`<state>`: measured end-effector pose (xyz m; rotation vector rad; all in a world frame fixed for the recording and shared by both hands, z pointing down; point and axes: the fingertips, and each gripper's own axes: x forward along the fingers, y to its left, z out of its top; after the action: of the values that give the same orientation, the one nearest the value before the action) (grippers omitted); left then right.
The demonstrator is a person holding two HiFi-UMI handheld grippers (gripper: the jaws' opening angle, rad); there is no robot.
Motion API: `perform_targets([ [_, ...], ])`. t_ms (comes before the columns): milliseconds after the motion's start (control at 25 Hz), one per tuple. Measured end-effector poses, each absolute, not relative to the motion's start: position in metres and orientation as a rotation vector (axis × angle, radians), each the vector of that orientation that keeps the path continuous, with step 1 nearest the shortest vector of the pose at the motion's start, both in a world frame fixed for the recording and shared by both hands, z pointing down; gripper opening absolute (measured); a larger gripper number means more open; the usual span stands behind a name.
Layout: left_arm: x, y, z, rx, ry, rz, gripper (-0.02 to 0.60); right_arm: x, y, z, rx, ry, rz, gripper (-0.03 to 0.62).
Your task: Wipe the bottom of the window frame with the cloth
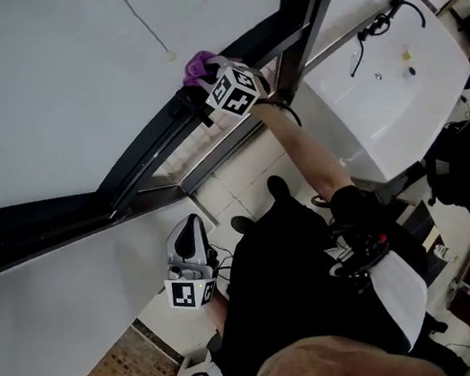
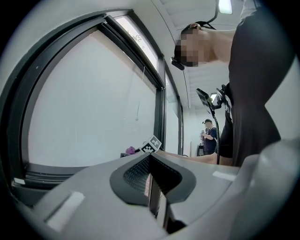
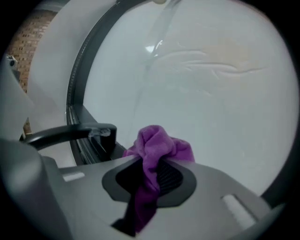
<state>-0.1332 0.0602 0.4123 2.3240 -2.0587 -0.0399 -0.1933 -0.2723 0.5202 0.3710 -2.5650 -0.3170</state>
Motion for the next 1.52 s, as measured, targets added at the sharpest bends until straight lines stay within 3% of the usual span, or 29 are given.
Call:
perform_targets([
  [240,-0.126,0.051,0.413,2.341,-2.031,-0.038,0.000,-0.185,-0.281,0.535,0.297,-2.541,-0.391,0.063],
  [520,-0.132,0.047,0.419,2.325,-2.022,-0.043,0.000,-0.094,-0.379,0.524,0.726,-2.353,-0.384,0.067],
  [800,-0.121,0.029,0.413,2.368,-1.991,-0.036,0.000,-0.183,-0.286,0.534,0.248,-2.472,-0.535,0.069],
  [1320,-0.121,0.020,0.414,2.346,-2.004,-0.054,0.000,-0.031,-0.474,0.538,0.744,-2.331,-0.191,0.069],
  [1520,-0.118,0.024,0.414,2.353,-2.009,-0.066,0.000,-0.013,-0.500,0.541,0.969,-2.045,-0.337,0.066],
])
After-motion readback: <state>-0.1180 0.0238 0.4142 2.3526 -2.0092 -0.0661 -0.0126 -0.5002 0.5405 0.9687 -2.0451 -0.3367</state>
